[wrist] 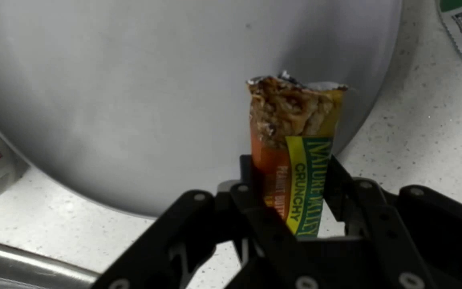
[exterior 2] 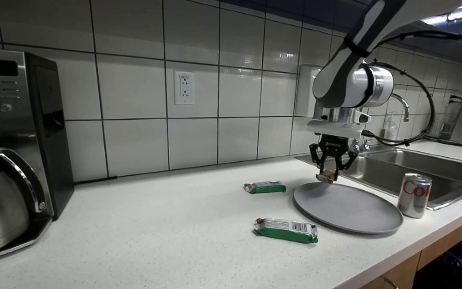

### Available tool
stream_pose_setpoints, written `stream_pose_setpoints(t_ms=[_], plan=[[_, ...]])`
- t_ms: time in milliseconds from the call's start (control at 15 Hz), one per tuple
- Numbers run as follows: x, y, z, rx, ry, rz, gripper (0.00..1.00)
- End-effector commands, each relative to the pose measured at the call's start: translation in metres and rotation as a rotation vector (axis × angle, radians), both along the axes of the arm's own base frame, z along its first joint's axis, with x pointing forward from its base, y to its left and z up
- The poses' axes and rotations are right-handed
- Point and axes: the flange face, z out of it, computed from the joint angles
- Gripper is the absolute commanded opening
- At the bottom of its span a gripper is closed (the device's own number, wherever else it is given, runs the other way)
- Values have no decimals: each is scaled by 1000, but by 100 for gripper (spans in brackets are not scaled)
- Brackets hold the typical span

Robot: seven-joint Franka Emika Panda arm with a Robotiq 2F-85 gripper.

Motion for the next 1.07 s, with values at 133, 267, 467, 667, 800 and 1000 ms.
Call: stream_pose_setpoints(t_ms=[133, 267, 467, 667, 800, 1000], plan=[[-20, 9, -5, -16, 15, 73, 18], [-22, 11, -11, -21, 19, 79, 18], [-24, 14, -17, -24, 23, 88, 18], [-25, 16, -17, -26, 20, 101, 69], [-25, 17, -16, -29, 19, 108, 82], [-22, 17, -13, -34, 17, 108, 100]])
